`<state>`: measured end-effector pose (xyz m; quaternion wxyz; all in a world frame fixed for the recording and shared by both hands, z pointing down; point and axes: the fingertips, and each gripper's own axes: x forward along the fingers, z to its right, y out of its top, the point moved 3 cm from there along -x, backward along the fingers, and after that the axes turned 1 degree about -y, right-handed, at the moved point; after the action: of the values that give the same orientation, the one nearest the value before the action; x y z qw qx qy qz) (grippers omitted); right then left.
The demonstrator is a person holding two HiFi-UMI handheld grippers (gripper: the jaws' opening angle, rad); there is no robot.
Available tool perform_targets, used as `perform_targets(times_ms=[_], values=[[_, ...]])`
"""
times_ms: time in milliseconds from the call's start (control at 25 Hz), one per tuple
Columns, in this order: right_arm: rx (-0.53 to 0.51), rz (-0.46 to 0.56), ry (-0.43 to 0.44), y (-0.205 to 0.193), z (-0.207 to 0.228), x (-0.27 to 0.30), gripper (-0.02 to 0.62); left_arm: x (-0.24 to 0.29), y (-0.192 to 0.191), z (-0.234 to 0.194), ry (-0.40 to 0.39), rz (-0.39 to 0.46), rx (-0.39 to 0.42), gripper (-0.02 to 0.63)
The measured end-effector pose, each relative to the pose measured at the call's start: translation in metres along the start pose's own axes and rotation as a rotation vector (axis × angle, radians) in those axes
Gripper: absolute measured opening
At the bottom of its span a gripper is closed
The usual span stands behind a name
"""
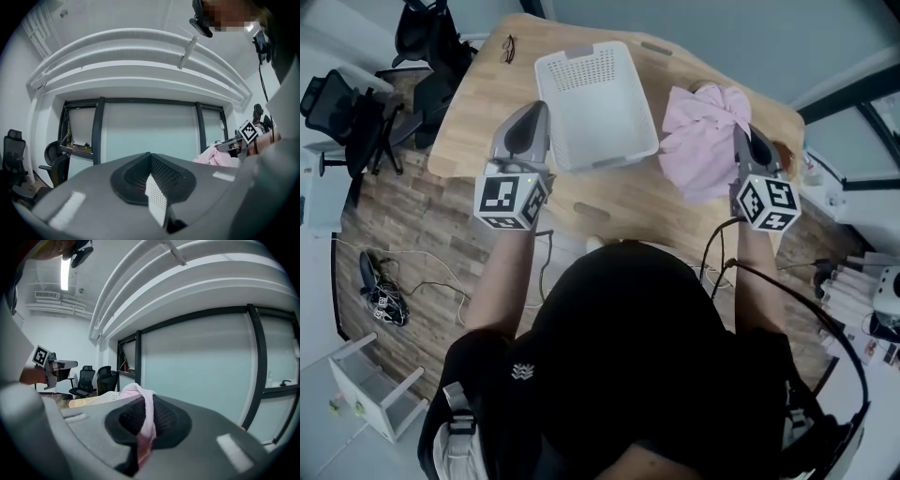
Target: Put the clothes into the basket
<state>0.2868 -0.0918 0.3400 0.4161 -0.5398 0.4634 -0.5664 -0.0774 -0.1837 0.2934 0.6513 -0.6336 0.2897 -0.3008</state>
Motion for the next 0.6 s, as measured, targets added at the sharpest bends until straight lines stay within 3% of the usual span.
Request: perform_targets(times_ms=[600], values=[[-0.002, 0.094, 0.054, 0.063, -0.014, 0.029, 0.011, -0.002, 0.028, -0.021, 0.041, 0.026, 0.022, 0.006]])
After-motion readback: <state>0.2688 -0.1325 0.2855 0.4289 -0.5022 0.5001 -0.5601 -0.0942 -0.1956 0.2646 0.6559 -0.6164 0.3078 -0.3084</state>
